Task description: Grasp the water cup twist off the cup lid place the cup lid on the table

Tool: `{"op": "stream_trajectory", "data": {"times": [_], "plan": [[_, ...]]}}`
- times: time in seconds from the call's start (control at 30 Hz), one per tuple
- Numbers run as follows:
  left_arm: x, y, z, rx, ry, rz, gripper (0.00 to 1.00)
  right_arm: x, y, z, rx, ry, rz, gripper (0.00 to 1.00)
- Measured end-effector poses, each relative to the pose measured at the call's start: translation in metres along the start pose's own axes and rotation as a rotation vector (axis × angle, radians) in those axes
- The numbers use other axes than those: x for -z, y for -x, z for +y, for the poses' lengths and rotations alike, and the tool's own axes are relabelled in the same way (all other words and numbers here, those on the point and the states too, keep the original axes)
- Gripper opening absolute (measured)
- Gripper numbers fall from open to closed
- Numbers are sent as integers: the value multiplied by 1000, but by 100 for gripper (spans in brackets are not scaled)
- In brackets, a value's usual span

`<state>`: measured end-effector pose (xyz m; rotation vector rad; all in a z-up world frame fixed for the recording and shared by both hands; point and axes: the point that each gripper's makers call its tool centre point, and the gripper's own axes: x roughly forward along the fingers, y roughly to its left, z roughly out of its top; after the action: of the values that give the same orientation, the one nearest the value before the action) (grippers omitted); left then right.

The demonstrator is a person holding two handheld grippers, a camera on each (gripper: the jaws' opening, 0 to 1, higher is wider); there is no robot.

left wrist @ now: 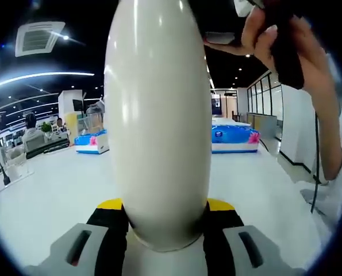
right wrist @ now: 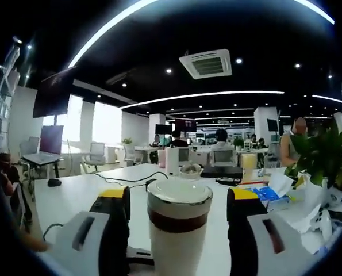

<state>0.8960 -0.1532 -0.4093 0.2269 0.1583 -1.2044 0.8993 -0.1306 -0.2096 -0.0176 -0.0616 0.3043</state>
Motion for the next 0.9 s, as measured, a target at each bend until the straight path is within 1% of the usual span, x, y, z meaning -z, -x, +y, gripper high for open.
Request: {"op": "stream_trajectory", "data": {"times": [0.13, 0.17, 0.27, 0.37, 0.53, 0.6, 0.9], "plan": [[0, -1, 1, 0, 0, 0, 52, 2, 0, -2, 6, 11, 9, 61], [0, -1, 1, 0, 0, 0, 52, 1, 0, -3, 5, 16, 5, 56], [0, -1, 1, 0, 0, 0, 52, -3, 1, -3, 1, 14, -7, 49], [0, -1, 1, 0, 0, 0, 52, -5, 0, -1, -5, 21, -9, 47], [0, -1, 1, 0, 0, 0, 52, -4, 0, 1, -23, 34, -3, 46], [0, -1, 1, 0, 0, 0, 52, -4, 0, 0, -35, 25, -4, 46], [0, -1, 1, 0, 2, 0, 52, -3, -3, 2, -138, 19, 12, 46]]}}
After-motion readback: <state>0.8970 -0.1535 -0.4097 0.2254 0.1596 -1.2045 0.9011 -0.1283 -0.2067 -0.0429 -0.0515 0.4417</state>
